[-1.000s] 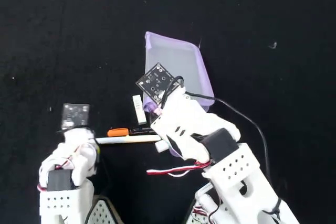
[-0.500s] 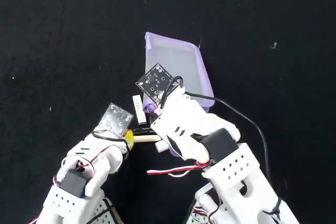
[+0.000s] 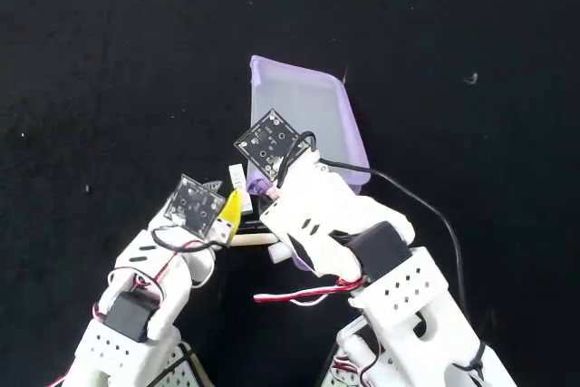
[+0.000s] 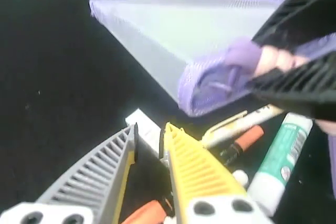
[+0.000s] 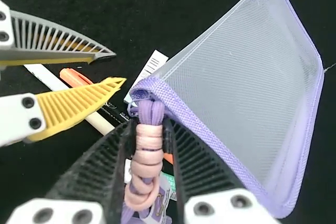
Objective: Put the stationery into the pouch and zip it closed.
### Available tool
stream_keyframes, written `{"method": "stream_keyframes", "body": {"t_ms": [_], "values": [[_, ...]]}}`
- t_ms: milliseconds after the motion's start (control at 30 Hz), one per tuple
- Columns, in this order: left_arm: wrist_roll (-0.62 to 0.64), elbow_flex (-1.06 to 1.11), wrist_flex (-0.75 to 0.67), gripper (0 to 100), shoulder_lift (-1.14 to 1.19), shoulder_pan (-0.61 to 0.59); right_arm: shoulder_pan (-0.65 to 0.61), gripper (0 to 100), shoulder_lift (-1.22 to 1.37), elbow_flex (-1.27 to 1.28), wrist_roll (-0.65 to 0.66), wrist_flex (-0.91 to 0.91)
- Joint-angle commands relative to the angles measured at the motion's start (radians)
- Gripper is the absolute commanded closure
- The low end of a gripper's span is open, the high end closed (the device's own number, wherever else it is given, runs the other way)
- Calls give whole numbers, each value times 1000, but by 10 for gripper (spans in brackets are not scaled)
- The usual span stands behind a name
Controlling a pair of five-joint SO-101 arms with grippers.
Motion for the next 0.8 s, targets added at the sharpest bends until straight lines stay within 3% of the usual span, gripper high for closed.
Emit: {"method": "stream_keyframes", "body": {"t_ms": [0,333,467,633,767], "values": [[-152,-48,-137,898,-6,5,-12,987,-50,-4,-3,-26],[-166,-27,-146,898,-6,-24,-12,987,-50,-4,-2,-26],[-161,-19,-141,894,-6,21,-12,987,-50,-4,0,-26],[21,-19,-146,762,-6,8,-12,987,-50,-4,0,-25],[57,-25,-152,770,-6,-64,-12,987,-50,-4,-2,-25]]}}
